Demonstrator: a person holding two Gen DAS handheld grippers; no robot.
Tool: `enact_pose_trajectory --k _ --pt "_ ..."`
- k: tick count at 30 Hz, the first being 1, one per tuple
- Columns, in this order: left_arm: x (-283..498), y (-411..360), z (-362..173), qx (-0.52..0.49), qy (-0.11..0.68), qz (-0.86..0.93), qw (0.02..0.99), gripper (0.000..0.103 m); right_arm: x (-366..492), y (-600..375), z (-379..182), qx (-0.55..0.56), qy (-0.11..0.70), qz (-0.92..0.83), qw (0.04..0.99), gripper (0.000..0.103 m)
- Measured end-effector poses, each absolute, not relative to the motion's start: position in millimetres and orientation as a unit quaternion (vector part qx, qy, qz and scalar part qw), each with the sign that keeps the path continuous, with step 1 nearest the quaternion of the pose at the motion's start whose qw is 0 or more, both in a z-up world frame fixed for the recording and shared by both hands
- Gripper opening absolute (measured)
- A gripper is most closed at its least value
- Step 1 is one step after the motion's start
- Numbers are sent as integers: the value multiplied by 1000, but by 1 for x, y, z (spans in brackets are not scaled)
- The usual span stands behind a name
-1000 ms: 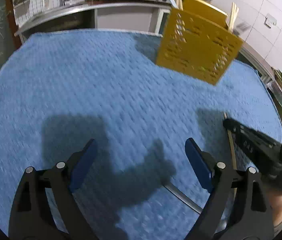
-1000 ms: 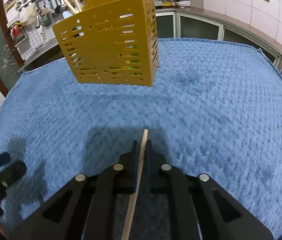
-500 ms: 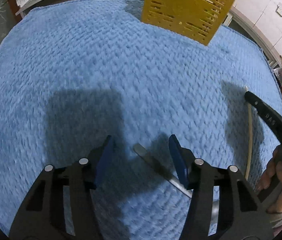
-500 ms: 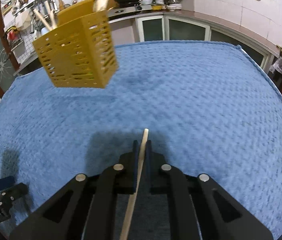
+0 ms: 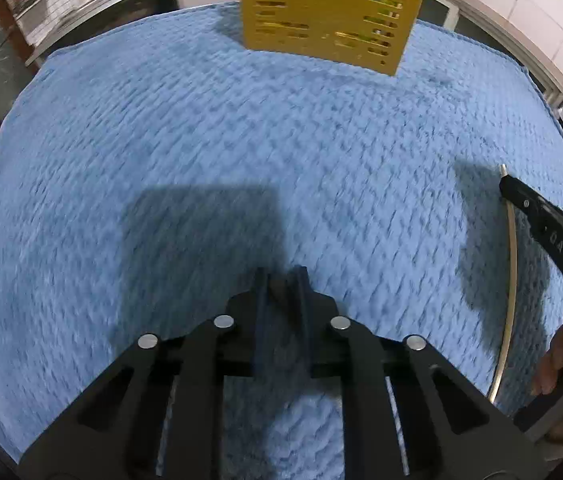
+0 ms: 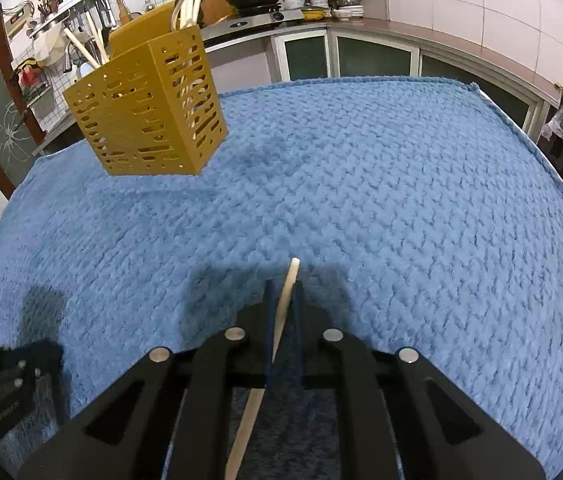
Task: Organize utensils
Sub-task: 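Close the left tool on the metal spoon while the right tool grasps a chopstick, then lift the metal spoon and chopstick and carry them above the yellow caddy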
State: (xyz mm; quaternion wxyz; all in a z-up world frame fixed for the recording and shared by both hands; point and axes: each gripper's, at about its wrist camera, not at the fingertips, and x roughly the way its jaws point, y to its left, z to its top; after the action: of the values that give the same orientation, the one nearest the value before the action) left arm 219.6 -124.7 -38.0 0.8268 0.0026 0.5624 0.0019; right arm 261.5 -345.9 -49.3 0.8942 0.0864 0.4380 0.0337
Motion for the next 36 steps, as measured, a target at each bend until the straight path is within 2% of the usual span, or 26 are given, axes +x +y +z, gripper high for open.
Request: enact_pose_trajectory --k 11,22,36 --pt "260 -120 -27 -28 558 -58 827 8 259 -355 -31 98 415 32 904 7" --pt "266 -97 23 -45 473 -131 870 8 243 -342 22 100 333 53 936 6" --pt "265 -80 82 -4 355 -140 924 7 249 -318 72 84 247 44 964 6"
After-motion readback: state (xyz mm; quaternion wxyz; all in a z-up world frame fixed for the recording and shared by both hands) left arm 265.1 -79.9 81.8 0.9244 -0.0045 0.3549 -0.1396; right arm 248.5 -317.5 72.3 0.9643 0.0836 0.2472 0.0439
